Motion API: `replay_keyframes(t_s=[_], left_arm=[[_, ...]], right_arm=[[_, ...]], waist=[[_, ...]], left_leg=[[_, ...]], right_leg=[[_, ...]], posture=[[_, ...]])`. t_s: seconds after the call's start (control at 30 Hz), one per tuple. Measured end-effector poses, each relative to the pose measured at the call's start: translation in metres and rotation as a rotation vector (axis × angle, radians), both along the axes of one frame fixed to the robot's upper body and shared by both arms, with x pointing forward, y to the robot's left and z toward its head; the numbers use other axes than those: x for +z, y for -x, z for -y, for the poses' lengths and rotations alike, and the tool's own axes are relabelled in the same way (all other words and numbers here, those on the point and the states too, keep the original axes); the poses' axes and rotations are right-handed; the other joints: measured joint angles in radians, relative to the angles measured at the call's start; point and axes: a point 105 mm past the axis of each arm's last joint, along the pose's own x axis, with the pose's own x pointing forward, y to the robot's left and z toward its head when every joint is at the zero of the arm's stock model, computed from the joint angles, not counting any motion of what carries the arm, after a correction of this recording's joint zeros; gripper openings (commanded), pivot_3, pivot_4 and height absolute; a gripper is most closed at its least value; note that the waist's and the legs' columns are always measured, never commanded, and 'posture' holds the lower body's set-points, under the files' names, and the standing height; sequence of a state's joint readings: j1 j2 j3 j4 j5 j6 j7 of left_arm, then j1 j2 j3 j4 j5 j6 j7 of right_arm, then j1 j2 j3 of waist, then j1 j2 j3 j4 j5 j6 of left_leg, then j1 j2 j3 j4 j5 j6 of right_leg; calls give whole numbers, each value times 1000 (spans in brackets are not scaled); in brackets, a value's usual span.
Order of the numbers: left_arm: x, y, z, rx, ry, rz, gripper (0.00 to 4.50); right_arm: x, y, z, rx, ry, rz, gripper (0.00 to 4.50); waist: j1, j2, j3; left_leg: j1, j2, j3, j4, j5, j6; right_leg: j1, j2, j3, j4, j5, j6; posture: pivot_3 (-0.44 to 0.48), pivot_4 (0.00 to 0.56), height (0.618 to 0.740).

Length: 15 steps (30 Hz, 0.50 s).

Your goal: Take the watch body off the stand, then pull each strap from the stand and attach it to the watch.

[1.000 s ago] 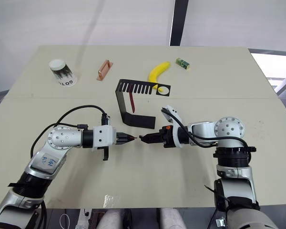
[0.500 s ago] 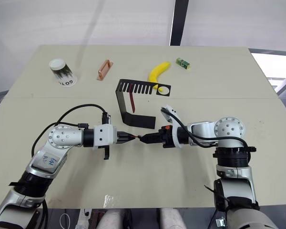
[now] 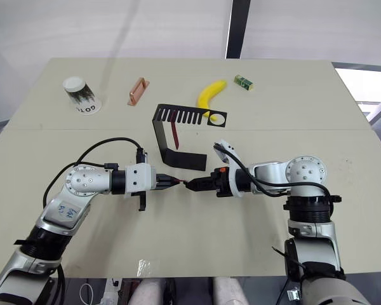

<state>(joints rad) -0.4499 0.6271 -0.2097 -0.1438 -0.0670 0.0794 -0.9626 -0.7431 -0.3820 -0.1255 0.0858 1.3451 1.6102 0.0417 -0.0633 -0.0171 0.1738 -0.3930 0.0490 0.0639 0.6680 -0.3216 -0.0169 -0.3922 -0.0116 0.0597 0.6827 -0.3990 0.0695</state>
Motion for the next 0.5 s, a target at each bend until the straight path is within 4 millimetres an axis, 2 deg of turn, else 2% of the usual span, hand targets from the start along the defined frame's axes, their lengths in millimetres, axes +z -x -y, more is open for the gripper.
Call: replay_keyframes(t_s=[0.5], left_arm=[[0,0,2,6,9,-14,0]], right_arm=[[-1,-1,1,-6,7,1,1521]], waist=[[0,0,0]], left_leg=[[0,0,0,0,0,0]], right_leg=[[0,0,0,0,0,0]], posture=[[0,150,740]])
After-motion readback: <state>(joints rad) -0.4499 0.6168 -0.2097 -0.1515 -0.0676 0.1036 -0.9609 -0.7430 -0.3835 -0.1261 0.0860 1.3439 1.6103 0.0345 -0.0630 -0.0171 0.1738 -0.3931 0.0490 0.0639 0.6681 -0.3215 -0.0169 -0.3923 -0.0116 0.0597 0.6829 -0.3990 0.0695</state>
